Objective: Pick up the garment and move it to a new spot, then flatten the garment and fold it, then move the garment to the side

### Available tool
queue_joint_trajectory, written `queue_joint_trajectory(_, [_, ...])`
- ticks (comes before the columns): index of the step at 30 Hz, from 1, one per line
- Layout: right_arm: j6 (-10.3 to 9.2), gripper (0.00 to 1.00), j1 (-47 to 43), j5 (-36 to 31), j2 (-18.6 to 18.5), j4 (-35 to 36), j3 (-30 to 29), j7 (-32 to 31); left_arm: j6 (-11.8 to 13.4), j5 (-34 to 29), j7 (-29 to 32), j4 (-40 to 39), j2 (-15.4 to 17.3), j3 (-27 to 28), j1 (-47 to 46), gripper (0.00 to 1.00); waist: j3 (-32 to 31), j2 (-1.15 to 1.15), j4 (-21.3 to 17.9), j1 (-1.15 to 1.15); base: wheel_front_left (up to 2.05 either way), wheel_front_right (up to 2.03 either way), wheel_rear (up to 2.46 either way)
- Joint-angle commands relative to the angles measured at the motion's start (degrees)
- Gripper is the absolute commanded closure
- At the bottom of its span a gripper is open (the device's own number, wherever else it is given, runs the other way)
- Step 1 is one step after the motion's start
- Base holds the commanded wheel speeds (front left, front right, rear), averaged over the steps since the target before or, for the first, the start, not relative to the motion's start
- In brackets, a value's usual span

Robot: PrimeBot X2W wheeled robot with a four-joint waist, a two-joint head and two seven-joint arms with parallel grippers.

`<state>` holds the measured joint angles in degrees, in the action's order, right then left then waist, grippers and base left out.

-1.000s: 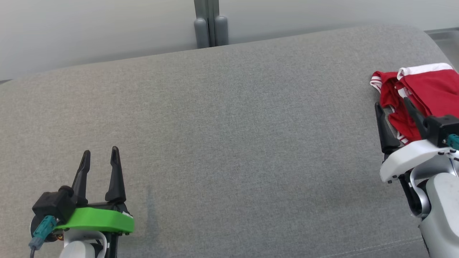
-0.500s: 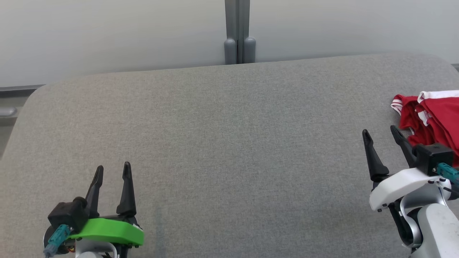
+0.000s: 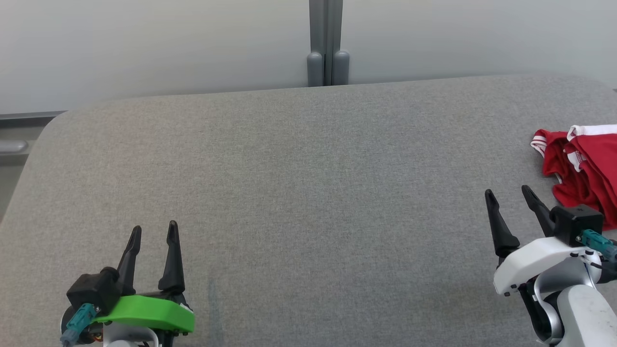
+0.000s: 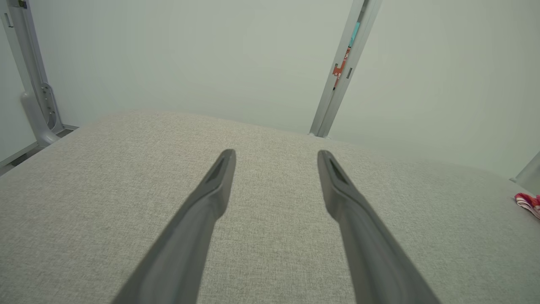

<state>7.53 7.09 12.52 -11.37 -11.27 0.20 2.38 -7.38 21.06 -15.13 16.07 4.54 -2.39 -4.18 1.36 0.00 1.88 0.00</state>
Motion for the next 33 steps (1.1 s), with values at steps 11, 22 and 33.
queue_joint_trajectory(11, [-0.1, 0.0, 0.1, -0.97, 0.06, -0.82, 0.35, 0.76, -0.16, 0.42, 0.03, 0.33, 0.71, -0.08, -1.11, 0.0, 0.51, 0.0, 0.01, 0.0, 0.0, 0.0, 0.0])
queue_joint_trajectory(22, [-0.1, 0.0, -0.04, -1.38, 0.4, -1.09, 0.49, 0.75, -0.15, 0.15, 0.03, -0.25, 0.69, 0.06, -0.4, 0.0, 0.42, 0.0, 0.19, 0.0, 0.0, 0.0, 0.0])
queue_joint_trajectory(33, [0.01, 1.0, -1.27, 1.9, 2.01, -3.77, 0.16, -0.14, 0.0, 3.06, 0.85, 2.22, -0.35, -0.13, 0.66, 1.0, 0.41, 0.0, 0.13, 0.0, 0.0, 0.0, 0.0])
